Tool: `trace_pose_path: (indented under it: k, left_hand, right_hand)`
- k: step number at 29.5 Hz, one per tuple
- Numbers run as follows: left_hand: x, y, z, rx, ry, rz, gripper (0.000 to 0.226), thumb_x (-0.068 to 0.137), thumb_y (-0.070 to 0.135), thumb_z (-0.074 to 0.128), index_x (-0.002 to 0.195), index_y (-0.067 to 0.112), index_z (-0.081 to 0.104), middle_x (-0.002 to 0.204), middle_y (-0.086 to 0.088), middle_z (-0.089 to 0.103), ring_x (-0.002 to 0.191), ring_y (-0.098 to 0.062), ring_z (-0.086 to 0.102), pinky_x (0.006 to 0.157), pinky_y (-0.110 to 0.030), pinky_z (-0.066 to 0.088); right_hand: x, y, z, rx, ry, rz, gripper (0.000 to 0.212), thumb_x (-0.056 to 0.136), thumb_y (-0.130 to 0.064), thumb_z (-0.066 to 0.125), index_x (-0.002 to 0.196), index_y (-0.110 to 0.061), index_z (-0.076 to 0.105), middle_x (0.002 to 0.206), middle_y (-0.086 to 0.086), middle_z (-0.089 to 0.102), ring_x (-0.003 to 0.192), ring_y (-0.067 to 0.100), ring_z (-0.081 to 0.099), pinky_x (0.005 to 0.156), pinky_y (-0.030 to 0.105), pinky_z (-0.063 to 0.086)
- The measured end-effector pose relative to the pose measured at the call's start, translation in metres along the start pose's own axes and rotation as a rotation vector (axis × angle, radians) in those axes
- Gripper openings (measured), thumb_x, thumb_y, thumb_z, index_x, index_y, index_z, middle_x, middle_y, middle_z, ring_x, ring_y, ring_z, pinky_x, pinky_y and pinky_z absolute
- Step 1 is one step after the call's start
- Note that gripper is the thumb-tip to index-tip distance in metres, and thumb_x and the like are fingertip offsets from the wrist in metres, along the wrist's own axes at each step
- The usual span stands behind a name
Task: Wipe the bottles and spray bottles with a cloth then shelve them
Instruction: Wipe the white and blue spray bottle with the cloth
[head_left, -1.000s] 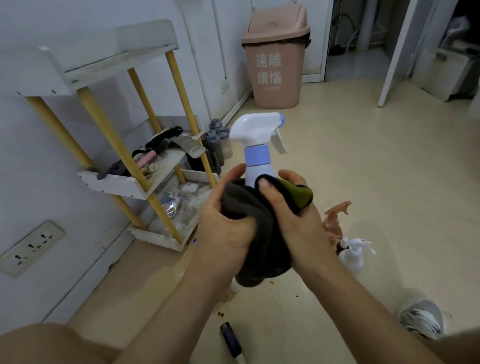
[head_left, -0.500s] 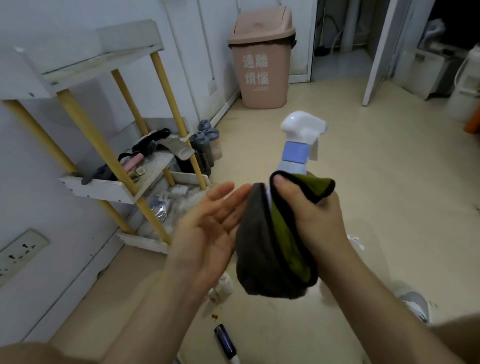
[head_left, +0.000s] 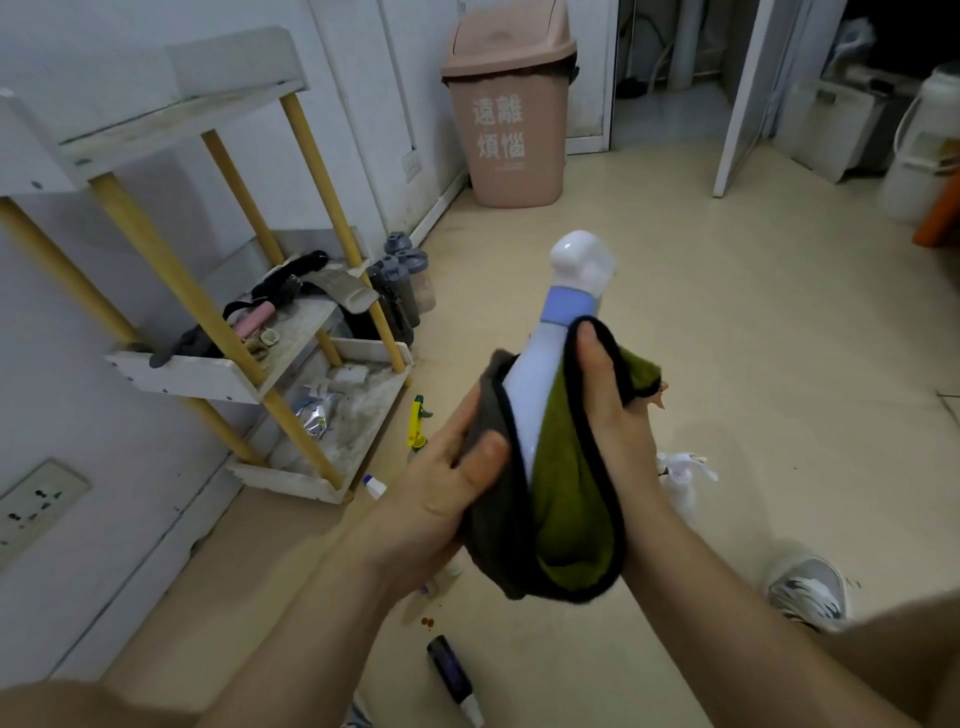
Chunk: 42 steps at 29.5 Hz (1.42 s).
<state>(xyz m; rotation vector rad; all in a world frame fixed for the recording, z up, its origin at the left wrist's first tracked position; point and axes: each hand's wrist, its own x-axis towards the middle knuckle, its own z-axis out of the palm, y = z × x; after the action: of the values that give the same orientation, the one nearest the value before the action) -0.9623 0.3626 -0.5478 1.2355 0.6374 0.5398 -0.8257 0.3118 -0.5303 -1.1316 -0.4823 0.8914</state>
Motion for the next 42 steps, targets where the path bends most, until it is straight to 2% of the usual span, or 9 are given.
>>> trace_pose_path:
  k: [2, 6, 14, 19, 24, 28, 31, 37, 42]
  left_hand:
    - [0.002, 0.003, -0.002, 0.221, -0.011, 0.121, 0.097, 0.063, 0.052, 0.086, 0.145, 0.045, 0.035, 0.143, 0.021, 0.050, 0.130, -0.006, 0.051, 0.105, -0.034, 0.047]
    - [0.011, 0.007, -0.008, 0.425, 0.172, 0.334, 0.075, 0.069, 0.028, 0.086, 0.126, 0.053, 0.044, 0.119, 0.034, 0.061, 0.114, 0.006, 0.059, 0.091, -0.016, 0.050]
    - [0.018, -0.012, -0.032, -0.123, 0.333, 0.075, 0.046, 0.078, 0.016, 0.076, 0.119, 0.002, 0.063, 0.109, -0.020, 0.070, 0.095, -0.032, 0.070, 0.076, -0.035, 0.058]
    - [0.018, -0.005, -0.024, -0.071, 0.430, 0.122, 0.024, 0.081, 0.013, 0.071, 0.103, 0.005, 0.068, 0.092, -0.013, 0.073, 0.084, -0.024, 0.072, 0.070, -0.030, 0.058]
    - [0.017, 0.014, -0.040, -0.235, 0.648, 0.240, 0.009, 0.085, 0.009, 0.069, 0.090, 0.016, 0.068, 0.079, 0.000, 0.074, 0.078, -0.015, 0.072, 0.077, -0.033, 0.059]
    - [0.012, 0.022, -0.044, -0.156, 0.528, 0.275, 0.018, 0.076, 0.009, 0.075, 0.093, 0.010, 0.070, 0.087, -0.007, 0.073, 0.083, -0.023, 0.071, 0.081, -0.038, 0.057]
    - [0.008, 0.023, -0.044, -0.105, 0.311, 0.288, 0.021, 0.068, 0.006, 0.070, 0.085, 0.017, 0.074, 0.082, -0.005, 0.072, 0.078, -0.020, 0.070, 0.073, -0.034, 0.059]
    - [0.003, 0.020, -0.028, -0.032, 0.125, 0.241, 0.021, 0.070, 0.007, 0.066, 0.080, 0.021, 0.076, 0.079, -0.005, 0.068, 0.075, -0.019, 0.067, 0.072, -0.032, 0.056]
    - [0.000, 0.018, -0.034, -0.070, 0.253, 0.169, 0.015, 0.069, 0.011, 0.066, 0.078, 0.020, 0.075, 0.077, -0.004, 0.069, 0.071, -0.017, 0.068, 0.070, -0.031, 0.058]
  right_hand:
    - [-0.005, -0.003, 0.001, -0.071, -0.029, 0.016, 0.033, 0.099, -0.033, 0.050, 0.076, -0.009, 0.052, 0.060, -0.006, 0.041, 0.032, -0.007, 0.040, 0.042, -0.004, 0.029]
    - [-0.004, 0.016, 0.011, -0.074, -0.202, 0.058, 0.024, 0.101, -0.030, 0.049, 0.085, -0.027, 0.067, 0.066, -0.014, 0.071, 0.067, -0.001, 0.067, 0.061, 0.005, 0.048]
    - [0.008, 0.027, -0.001, -0.207, -0.416, 0.107, 0.031, 0.094, 0.007, 0.052, 0.103, -0.012, 0.074, 0.104, 0.007, 0.075, 0.099, 0.018, 0.071, 0.088, 0.027, 0.057]
    - [0.030, 0.012, -0.029, -0.303, -0.558, 0.169, 0.023, 0.091, 0.011, 0.053, 0.101, 0.002, 0.072, 0.106, 0.014, 0.074, 0.103, 0.025, 0.069, 0.088, 0.031, 0.056]
    - [0.052, -0.006, -0.071, -0.898, -0.573, 0.109, 0.025, 0.088, -0.002, 0.066, 0.099, -0.021, 0.075, 0.096, -0.002, 0.076, 0.100, 0.018, 0.069, 0.091, 0.032, 0.055]
    - [0.049, -0.016, -0.074, -0.890, -0.818, 0.216, 0.086, 0.066, -0.029, 0.087, 0.138, -0.046, 0.043, 0.145, -0.022, 0.044, 0.133, -0.008, 0.038, 0.099, 0.017, 0.035]
    - [0.043, -0.005, -0.052, -0.404, -0.630, 0.087, 0.060, 0.082, -0.042, 0.074, 0.135, -0.050, 0.048, 0.144, -0.024, 0.047, 0.133, -0.008, 0.040, 0.106, 0.030, 0.037]
    - [0.028, 0.015, -0.024, -0.507, -0.770, 0.093, 0.049, 0.080, -0.041, 0.065, 0.127, -0.047, 0.052, 0.128, -0.018, 0.059, 0.114, -0.006, 0.058, 0.097, 0.021, 0.050]
    - [0.027, 0.010, -0.025, -0.761, -0.619, 0.031, 0.038, 0.081, -0.021, 0.075, 0.107, -0.033, 0.051, 0.106, -0.004, 0.060, 0.088, 0.022, 0.068, 0.076, 0.041, 0.059]
